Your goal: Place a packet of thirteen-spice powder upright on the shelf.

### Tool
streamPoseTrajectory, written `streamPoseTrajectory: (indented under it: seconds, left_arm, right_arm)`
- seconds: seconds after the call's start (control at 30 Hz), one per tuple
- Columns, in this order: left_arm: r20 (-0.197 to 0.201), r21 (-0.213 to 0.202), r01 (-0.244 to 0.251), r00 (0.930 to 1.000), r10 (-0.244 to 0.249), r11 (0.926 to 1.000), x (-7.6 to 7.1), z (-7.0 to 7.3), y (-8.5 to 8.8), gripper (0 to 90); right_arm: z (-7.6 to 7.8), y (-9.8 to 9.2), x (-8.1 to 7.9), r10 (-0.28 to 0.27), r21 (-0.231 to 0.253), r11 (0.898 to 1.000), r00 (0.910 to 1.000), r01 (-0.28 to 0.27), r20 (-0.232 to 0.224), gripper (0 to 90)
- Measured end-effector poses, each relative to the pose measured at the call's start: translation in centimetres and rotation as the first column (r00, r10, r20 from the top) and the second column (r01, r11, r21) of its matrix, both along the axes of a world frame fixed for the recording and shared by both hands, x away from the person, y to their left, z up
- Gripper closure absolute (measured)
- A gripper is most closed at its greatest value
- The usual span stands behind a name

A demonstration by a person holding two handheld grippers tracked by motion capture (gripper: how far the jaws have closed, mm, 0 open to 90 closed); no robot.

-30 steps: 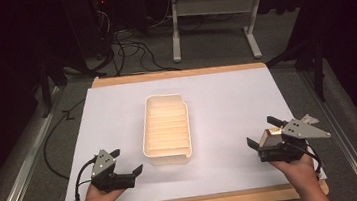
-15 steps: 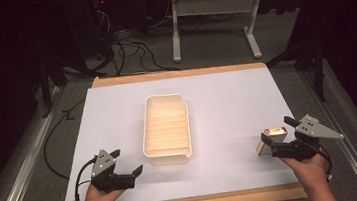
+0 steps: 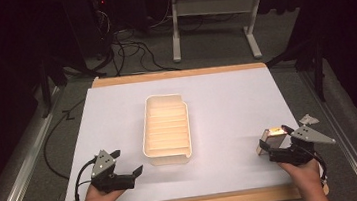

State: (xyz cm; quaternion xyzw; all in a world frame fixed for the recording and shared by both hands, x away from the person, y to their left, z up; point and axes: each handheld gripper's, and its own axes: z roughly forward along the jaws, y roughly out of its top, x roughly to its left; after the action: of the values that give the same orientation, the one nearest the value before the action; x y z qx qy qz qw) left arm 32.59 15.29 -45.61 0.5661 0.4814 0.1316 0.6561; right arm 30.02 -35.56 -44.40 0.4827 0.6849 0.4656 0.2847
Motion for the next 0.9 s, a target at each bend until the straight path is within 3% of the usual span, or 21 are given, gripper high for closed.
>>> streamPoseTrajectory:
  seconds: [0.33,0.67,0.8,0.9]
  left_arm:
    - [-0.004,0.0,-0.003,1.0,0.003,1.0,0.03,-0.02,0.03,3.0]
    - [-0.012,-0.002,0.0,0.9999,0.0,1.0,0.0,-0.1,-0.07,3.1]
    - [-0.014,0.0,0.0,0.9999,0.0,1.0,-0.02,-0.16,-0.11,3.2]
    - [-0.016,-0.002,-0.004,0.9999,0.004,1.0,-0.01,-0.13,-0.11,3.2]
  right_arm:
    - [-0.86,0.12,0.06,-0.008,0.002,1.0,0.9998,0.008,-0.017,5.5]
    - [-0.96,0.03,-0.21,0.002,-0.018,1.0,1.0,-0.002,0.002,18.2]
    - [-0.94,-0.07,-0.34,0.007,-0.035,0.999,0.9998,-0.007,0.017,28.0]
    - [-0.89,0.08,-0.44,0.009,-0.047,0.999,0.9997,-0.008,0.021,28.2]
